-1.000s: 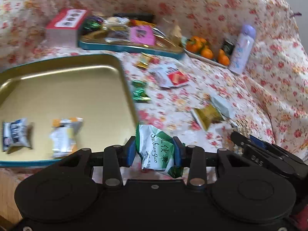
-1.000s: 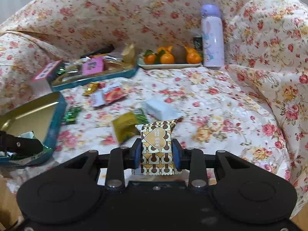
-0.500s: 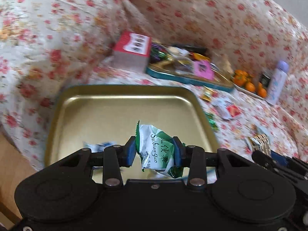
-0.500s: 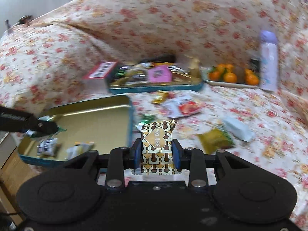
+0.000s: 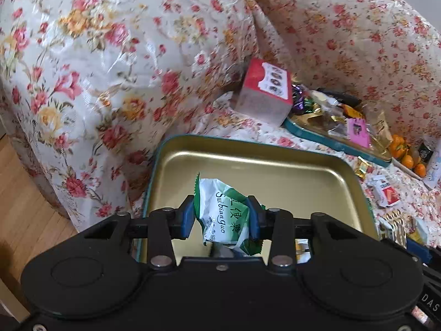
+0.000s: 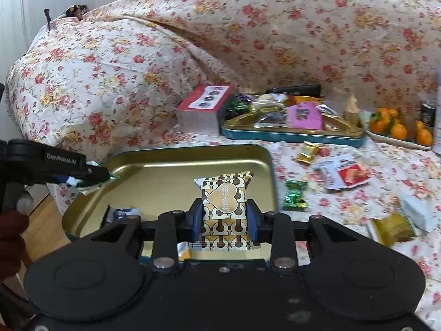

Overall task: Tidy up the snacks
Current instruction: 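Carry the green packet and heart-pattern packet over the gold tin tray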

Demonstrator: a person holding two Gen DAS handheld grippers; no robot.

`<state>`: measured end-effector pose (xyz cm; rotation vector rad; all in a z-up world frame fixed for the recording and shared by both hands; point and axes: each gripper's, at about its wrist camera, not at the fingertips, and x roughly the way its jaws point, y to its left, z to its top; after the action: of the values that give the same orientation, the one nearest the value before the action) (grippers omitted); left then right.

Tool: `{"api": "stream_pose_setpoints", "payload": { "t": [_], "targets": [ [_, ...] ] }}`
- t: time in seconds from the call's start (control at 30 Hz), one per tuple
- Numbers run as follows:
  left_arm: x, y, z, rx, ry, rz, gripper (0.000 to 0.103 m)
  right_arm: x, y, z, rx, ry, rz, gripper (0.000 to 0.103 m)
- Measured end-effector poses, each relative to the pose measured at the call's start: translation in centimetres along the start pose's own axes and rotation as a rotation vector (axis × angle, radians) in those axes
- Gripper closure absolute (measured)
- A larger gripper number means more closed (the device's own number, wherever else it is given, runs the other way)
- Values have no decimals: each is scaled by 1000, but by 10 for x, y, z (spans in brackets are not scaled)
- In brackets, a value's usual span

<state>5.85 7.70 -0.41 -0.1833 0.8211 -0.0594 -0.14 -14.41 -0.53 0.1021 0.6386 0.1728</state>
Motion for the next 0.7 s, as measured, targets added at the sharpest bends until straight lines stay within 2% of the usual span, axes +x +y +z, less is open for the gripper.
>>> {"api": "stream_pose_setpoints", "payload": {
  "t": [0.23,0.7],
  "targets": [
    [6,19,-1,-37,8,74,56,26,22,4,-17,28,34,69],
    [20,31,-1,-80,105,96,56,62,55,14,-58,70,87,69]
  ]
}}
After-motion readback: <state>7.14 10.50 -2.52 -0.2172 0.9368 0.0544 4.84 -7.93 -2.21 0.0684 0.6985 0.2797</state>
